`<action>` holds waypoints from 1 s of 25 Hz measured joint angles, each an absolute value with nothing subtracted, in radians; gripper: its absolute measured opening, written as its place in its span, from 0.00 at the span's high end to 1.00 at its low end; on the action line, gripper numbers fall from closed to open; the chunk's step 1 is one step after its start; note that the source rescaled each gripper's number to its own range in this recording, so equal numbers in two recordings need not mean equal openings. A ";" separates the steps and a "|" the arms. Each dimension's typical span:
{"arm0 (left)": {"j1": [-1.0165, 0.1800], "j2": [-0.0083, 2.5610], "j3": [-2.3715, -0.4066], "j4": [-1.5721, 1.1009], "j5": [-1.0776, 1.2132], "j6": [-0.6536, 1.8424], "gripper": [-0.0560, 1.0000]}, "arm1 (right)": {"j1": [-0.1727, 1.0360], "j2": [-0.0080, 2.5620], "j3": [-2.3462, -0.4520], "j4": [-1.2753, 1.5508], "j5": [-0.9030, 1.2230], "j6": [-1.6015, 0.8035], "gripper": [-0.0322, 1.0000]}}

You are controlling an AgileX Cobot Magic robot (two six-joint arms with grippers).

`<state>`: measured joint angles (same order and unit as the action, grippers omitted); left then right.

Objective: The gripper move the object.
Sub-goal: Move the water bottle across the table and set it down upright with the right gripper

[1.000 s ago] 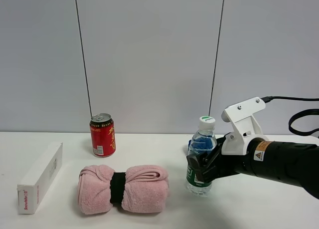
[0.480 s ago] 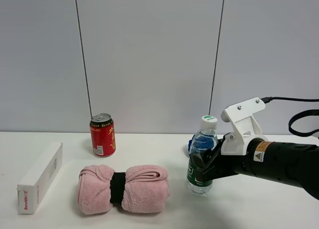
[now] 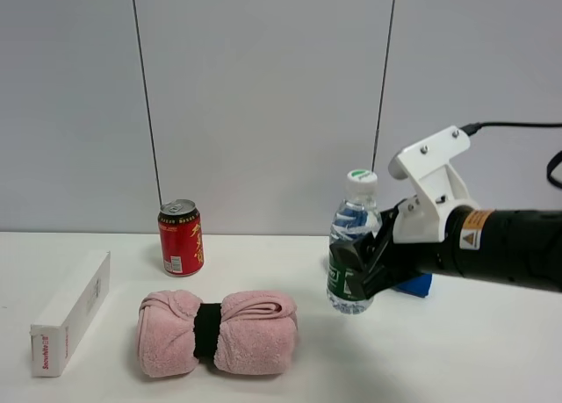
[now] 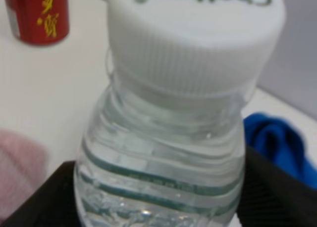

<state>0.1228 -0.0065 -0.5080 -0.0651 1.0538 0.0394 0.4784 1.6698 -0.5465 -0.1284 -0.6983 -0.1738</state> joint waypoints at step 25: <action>0.123 -0.007 -0.508 -0.065 1.054 0.039 0.00 | 0.662 1.824 -1.557 -0.144 0.355 -0.070 0.97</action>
